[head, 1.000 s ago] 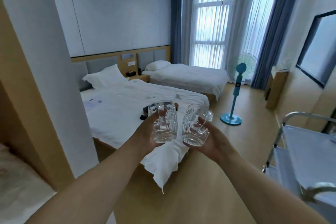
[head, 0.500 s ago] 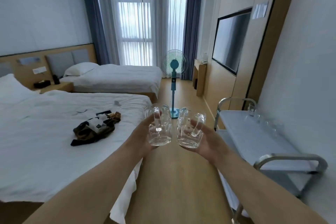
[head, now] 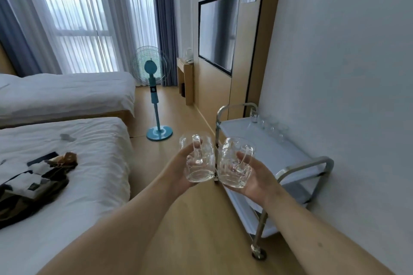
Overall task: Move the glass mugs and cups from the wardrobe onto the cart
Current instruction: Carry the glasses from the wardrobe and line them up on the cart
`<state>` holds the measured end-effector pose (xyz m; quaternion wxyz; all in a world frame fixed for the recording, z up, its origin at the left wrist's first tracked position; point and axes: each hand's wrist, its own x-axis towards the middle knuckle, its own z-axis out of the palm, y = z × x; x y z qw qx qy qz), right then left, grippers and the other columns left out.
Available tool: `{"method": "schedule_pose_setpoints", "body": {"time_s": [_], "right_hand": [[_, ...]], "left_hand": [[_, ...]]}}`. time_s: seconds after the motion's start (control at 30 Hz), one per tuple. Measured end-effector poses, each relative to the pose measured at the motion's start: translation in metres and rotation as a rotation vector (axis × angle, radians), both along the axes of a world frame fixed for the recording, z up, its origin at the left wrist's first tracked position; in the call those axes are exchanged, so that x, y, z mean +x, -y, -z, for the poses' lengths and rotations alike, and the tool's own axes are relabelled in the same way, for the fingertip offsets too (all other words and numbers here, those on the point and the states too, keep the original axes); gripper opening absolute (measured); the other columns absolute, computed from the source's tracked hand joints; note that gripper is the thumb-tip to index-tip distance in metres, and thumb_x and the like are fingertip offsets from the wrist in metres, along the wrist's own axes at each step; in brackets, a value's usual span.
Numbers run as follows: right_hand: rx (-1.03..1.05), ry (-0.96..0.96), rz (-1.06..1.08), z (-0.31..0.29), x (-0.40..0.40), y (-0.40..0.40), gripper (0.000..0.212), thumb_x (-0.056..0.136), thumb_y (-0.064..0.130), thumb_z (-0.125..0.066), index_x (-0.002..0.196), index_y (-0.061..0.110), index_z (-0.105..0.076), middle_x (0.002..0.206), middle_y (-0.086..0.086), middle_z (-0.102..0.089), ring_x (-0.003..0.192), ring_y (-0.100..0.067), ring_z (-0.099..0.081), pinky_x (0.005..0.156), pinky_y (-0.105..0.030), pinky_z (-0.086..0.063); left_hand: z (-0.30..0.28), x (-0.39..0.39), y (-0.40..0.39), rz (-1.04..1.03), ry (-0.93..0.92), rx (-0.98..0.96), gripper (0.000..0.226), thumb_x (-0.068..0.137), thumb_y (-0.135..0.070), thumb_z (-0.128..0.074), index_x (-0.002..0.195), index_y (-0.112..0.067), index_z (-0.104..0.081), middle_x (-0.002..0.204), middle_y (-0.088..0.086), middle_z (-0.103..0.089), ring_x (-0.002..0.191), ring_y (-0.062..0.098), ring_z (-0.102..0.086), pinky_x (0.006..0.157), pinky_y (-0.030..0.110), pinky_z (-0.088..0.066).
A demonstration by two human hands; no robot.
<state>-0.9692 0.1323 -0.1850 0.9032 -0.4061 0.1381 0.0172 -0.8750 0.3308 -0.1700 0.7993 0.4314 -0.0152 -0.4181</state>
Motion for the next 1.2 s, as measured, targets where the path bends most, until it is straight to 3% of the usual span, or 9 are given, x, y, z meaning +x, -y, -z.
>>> {"method": "schedule_pose_setpoints", "body": {"time_s": [0.17, 0.27, 0.43, 0.63, 0.8, 0.93, 1.0, 1.1, 1.2], "right_hand": [[-0.008, 0.038, 0.016, 0.004, 0.052, 0.039, 0.092, 0.053, 0.023, -0.098, 0.134, 0.005, -0.059, 0.123, -0.022, -0.061, 0.116, -0.043, -0.06, 0.109, -0.062, -0.041], [-0.008, 0.067, 0.017, 0.003, 0.091, 0.062, 0.107, 0.043, 0.026, -0.102, 0.138, 0.007, -0.057, 0.124, -0.02, -0.061, 0.113, -0.04, -0.061, 0.108, -0.061, -0.043], [-0.004, 0.074, 0.044, 0.002, 0.148, 0.106, 0.083, 0.06, 0.023, -0.094, 0.134, 0.007, -0.06, 0.122, -0.022, -0.063, 0.11, -0.041, -0.062, 0.098, -0.058, -0.051], [-0.05, 0.041, 0.098, 0.006, 0.192, 0.16, 0.07, 0.061, 0.024, -0.094, 0.124, 0.011, -0.065, 0.121, -0.021, -0.067, 0.106, -0.042, -0.067, 0.097, -0.058, -0.052], [-0.091, -0.009, 0.196, 0.016, 0.229, 0.194, 0.074, 0.05, 0.024, -0.1, 0.115, 0.009, -0.069, 0.112, -0.021, -0.071, 0.101, -0.043, -0.07, 0.098, -0.062, -0.05], [-0.074, -0.003, 0.269, 0.028, 0.257, 0.216, 0.069, 0.04, 0.022, -0.102, 0.103, 0.01, -0.077, 0.102, -0.021, -0.074, 0.093, -0.043, -0.072, 0.081, -0.055, -0.058], [-0.079, 0.01, 0.32, 0.034, 0.272, 0.225, 0.062, 0.033, 0.024, -0.103, 0.09, 0.015, -0.082, 0.096, -0.018, -0.075, 0.089, -0.041, -0.073, 0.08, -0.055, -0.059], [-0.073, -0.036, 0.419, 0.043, 0.297, 0.236, 0.067, 0.035, 0.025, -0.102, 0.096, 0.013, -0.079, 0.094, -0.017, -0.073, 0.089, -0.041, -0.072, 0.09, -0.059, -0.056], [-0.034, -0.08, 0.491, 0.05, 0.319, 0.244, 0.061, 0.039, 0.024, -0.102, 0.092, 0.008, -0.077, 0.092, -0.016, -0.07, 0.088, -0.04, -0.071, 0.089, -0.056, -0.057]], "left_hand": [[0.005, 0.051, 0.037, 0.052, 0.067, 0.035, 0.06, 0.059, -0.035, -0.095, 0.105, -0.007, -0.069, 0.088, 0.008, -0.065, 0.076, 0.025, -0.065, 0.078, 0.04, -0.055], [0.002, 0.091, 0.059, 0.051, 0.081, 0.041, 0.052, 0.066, -0.036, -0.092, 0.1, -0.006, -0.067, 0.077, 0.007, -0.066, 0.066, 0.023, -0.066, 0.071, 0.038, -0.054], [0.002, 0.156, 0.105, 0.005, 0.069, 0.097, 0.044, 0.081, -0.038, -0.079, 0.107, -0.005, -0.068, 0.09, 0.012, -0.069, 0.076, 0.028, -0.068, 0.08, 0.041, -0.055], [0.007, 0.213, 0.157, 0.068, 0.095, 0.089, 0.036, 0.078, -0.038, -0.084, 0.088, -0.004, -0.079, 0.085, 0.013, -0.072, 0.069, 0.028, -0.071, 0.066, 0.037, -0.059], [0.015, 0.26, 0.198, 0.186, 0.136, 0.078, 0.063, 0.069, -0.038, -0.089, 0.117, -0.005, -0.066, 0.096, 0.015, -0.071, 0.08, 0.03, -0.069, 0.087, 0.044, -0.054], [0.027, 0.307, 0.234, 0.287, 0.133, 0.05, 0.061, 0.072, -0.035, -0.087, 0.119, -0.002, -0.064, 0.095, 0.017, -0.069, 0.078, 0.031, -0.068, 0.079, 0.043, -0.057], [0.034, 0.335, 0.252, 0.341, 0.144, 0.077, 0.06, 0.071, -0.037, -0.09, 0.115, -0.002, -0.069, 0.095, 0.016, -0.07, 0.078, 0.03, -0.068, 0.083, 0.042, -0.056], [0.045, 0.374, 0.278, 0.43, 0.149, 0.101, 0.055, 0.068, -0.04, -0.091, 0.106, -0.003, -0.076, 0.096, 0.015, -0.071, 0.078, 0.03, -0.069, 0.081, 0.04, -0.056], [0.05, 0.412, 0.3, 0.512, 0.139, 0.116, 0.046, 0.066, -0.042, -0.093, 0.088, -0.004, -0.08, 0.081, 0.012, -0.071, 0.064, 0.025, -0.067, 0.069, 0.034, -0.056]]}}
